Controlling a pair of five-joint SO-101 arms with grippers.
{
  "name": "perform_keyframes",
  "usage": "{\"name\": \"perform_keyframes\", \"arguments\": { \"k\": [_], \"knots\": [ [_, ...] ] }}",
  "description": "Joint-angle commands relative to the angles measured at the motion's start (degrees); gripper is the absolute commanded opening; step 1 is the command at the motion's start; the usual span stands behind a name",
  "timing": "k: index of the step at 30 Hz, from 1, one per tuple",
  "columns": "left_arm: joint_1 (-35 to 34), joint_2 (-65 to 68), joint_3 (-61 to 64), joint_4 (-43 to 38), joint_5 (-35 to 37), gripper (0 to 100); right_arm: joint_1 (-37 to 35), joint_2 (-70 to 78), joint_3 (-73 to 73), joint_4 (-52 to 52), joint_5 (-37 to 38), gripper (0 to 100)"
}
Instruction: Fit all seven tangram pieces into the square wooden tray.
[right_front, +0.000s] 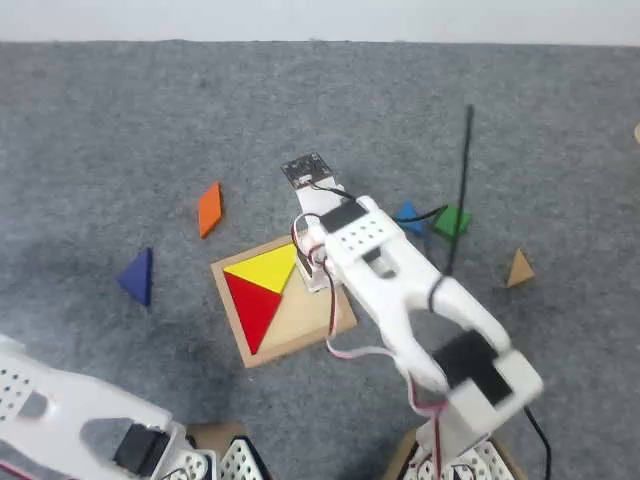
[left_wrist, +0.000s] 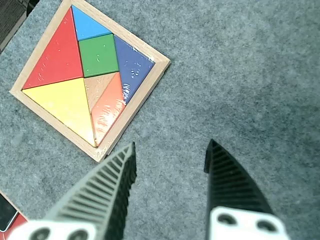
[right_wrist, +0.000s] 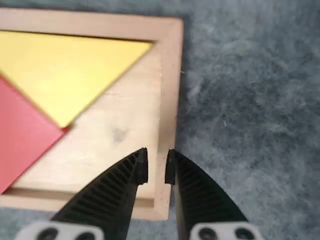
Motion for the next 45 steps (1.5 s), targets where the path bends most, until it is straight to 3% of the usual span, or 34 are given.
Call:
{"name": "perform_keyframes", "arguments": {
  "k": [1, 5, 10, 13, 18, 21, 26, 31, 41, 45],
  "knots": [
    [-0.5, -0.7, -1.8, 1.9, -0.5, 22, 2.5, -11.4, 5.8, 0.0, -2.4, 6.9],
    [0.4, -0.6, -1.3, 2.0, -0.1, 22, 6.0, -20.4, 14.4, -1.3, -3.8, 7.2],
    [6.3, -5.0, 8.7, 2.2, -0.1, 22, 14.0, -37.5, 20.7, -0.1, -3.3, 7.4],
    [10.8, -15.3, 20.6, 2.2, -0.3, 22, 17.4, -50.2, 25.5, 0.7, 1.1, 7.4],
    [20.7, -40.0, 50.9, -0.3, -2.5, 22, 19.6, -65.0, 39.6, -2.7, 5.3, 7.4],
    [25.6, -57.2, 73.1, -10.9, -2.0, 22, 19.3, -70.0, 49.6, -8.7, 10.0, 7.4],
    [29.1, -86.4, 109.4, -34.6, 4.2, 22, 19.3, -77.1, 66.8, -21.6, 10.5, 7.4],
    [36.1, -111.6, 136.8, -47.8, 4.4, 22, 19.6, -86.9, 70.0, -17.5, 10.6, 7.3],
    [44.9, -149.0, 159.3, -48.5, 4.5, 22, 27.5, -103.4, 71.3, -8.2, 11.1, 7.3],
    [48.3, -150.8, 161.0, -45.3, 4.5, 22, 27.8, -106.2, 71.4, -6.3, 11.1, 7.3]
  ]
}}
